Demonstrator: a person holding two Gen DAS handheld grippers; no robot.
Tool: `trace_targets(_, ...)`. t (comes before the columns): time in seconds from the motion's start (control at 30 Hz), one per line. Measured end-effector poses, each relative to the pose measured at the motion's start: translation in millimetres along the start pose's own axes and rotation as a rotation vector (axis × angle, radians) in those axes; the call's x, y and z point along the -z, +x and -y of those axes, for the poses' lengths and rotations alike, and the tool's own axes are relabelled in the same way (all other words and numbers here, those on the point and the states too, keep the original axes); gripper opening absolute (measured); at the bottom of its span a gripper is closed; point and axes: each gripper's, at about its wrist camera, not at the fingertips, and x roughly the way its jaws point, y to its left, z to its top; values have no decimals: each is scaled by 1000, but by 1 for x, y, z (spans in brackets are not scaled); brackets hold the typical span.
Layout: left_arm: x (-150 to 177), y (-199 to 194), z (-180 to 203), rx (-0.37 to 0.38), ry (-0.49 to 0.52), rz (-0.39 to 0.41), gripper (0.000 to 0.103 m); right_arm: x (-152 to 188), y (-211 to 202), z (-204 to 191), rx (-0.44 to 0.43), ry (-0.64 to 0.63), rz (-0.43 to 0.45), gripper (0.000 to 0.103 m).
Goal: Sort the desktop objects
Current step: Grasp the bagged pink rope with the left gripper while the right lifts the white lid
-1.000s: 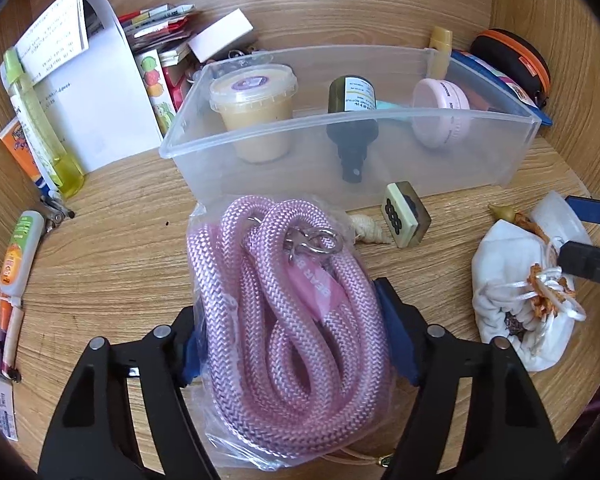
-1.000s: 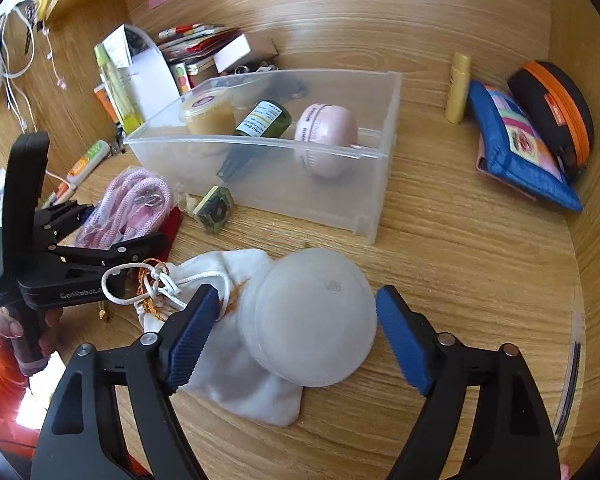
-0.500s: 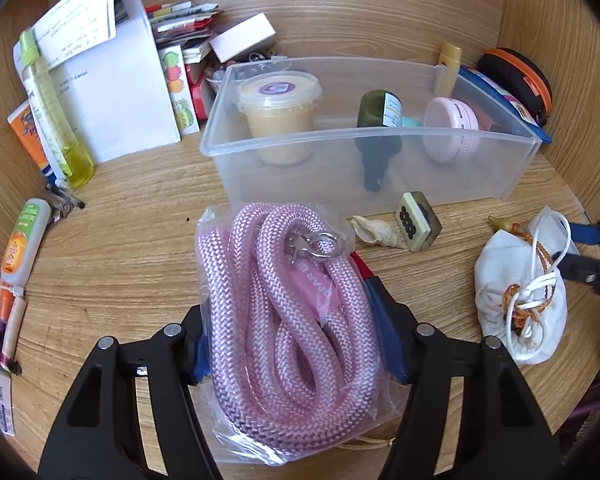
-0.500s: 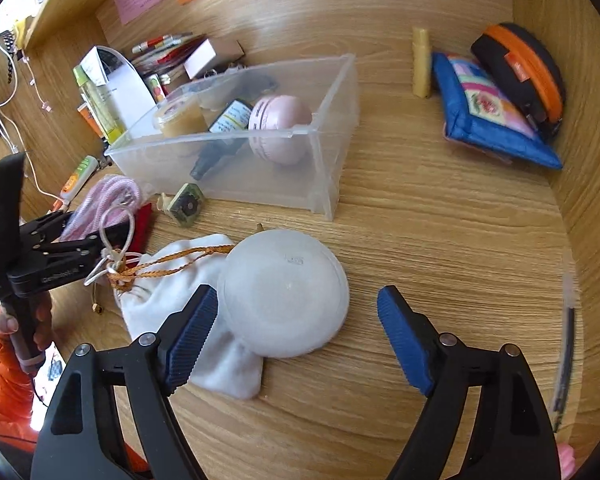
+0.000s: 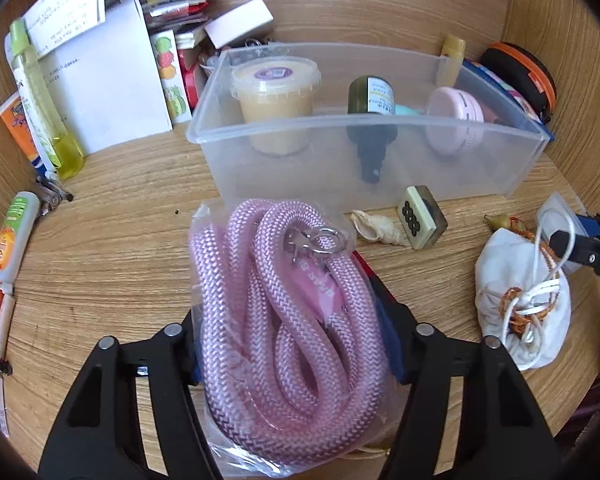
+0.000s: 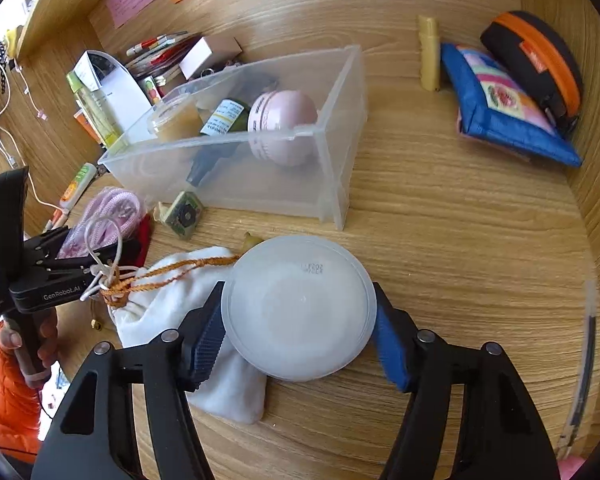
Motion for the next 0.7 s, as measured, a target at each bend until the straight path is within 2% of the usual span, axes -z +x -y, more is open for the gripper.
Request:
trace_targets(0.5,-17,-50,-26,26,-66,89,62,-40,-29,-33,23,-90,96,63)
trace_targets(0.7,-27,-68,-35,8,-87,145,62,-51,-35,-39,13,-105,127,63)
